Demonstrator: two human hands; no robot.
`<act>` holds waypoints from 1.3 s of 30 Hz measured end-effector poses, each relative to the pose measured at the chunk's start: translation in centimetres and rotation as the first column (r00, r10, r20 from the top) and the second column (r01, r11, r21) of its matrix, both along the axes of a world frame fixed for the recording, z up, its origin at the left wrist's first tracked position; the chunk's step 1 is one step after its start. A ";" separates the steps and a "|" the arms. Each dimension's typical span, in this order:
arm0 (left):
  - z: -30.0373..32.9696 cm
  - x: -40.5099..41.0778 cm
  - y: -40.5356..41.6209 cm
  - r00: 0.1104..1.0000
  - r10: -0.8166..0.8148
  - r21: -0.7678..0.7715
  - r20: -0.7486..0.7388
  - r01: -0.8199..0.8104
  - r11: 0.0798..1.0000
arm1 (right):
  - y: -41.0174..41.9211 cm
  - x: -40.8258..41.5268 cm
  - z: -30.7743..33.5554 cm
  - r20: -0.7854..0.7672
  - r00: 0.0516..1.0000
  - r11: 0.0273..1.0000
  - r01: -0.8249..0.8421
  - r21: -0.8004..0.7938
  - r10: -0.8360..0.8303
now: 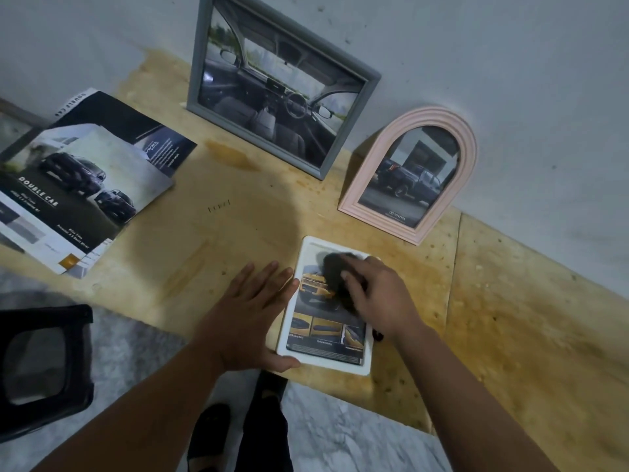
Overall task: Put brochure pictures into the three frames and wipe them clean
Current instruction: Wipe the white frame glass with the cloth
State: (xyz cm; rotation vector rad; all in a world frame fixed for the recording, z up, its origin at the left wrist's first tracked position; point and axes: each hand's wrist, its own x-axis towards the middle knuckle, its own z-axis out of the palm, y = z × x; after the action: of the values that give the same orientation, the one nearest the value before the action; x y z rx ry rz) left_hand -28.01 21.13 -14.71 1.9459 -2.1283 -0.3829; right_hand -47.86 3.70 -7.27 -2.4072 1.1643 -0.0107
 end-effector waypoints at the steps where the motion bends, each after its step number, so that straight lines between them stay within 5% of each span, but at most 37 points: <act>1: 0.0 0.0 0.0 1.000 -0.006 0.002 0.004 0.006 1.000 | -0.3 0.4 -0.8 -0.063 0.998 0.997 0.027 -0.075 -0.032; 5: 0.0 0.0 0.0 1.000 -0.003 0.000 0.005 0.003 1.000 | 2.3 0.3 -3.0 -0.170 0.985 0.986 -0.001 -0.165 -0.027; 9: -0.1 -0.1 0.0 1.000 -0.005 -0.015 0.002 0.005 1.000 | 5.9 -2.9 -2.8 -0.163 0.976 0.980 -0.164 -0.116 0.144; 13: 0.1 0.0 0.0 1.000 -0.006 -0.001 -0.003 0.006 1.000 | 7.2 -4.3 -0.4 -0.149 0.945 0.945 -0.258 0.200 0.290; 16: 0.1 0.0 0.0 1.000 -0.003 0.009 -0.006 0.003 1.000 | 4.0 -3.3 1.5 -0.072 0.981 0.870 -0.126 0.476 0.182; 19: 0.1 -0.1 0.0 1.000 -0.010 0.022 0.003 0.010 1.000 | -0.1 -1.8 1.4 -0.005 0.997 0.959 0.069 0.275 -0.071; 23: -0.1 -0.1 0.0 0.999 -0.011 0.038 0.037 0.009 0.999 | 0.4 0.4 -1.4 -0.139 0.985 0.985 0.085 -0.150 -0.106; 27: -0.2 -0.1 -0.1 0.999 -0.013 0.047 0.050 0.011 0.999 | 5.3 -1.8 -3.0 -0.162 0.986 0.991 -0.047 -0.127 0.026; 33: -0.1 -0.2 -0.1 0.998 -0.016 0.060 0.060 0.012 0.998 | 8.0 -4.5 0.8 -0.103 0.906 0.895 -0.378 0.238 0.410; 36: 0.1 -0.2 -0.3 0.997 -0.021 0.076 0.079 0.015 0.997 | 3.0 -3.1 1.5 -0.026 0.965 0.943 -0.248 0.221 0.260; 39: 0.1 -0.2 -0.3 0.996 -0.023 0.090 0.091 0.015 0.996 | -1.5 -2.2 -0.1 -0.050 0.999 0.999 0.010 -0.036 -0.012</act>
State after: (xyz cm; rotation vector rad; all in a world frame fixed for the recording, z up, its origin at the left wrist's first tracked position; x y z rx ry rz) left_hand -28.22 20.81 -14.58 2.0307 -2.2246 -0.4063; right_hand -50.04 2.18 -7.34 -2.4448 1.2097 0.0254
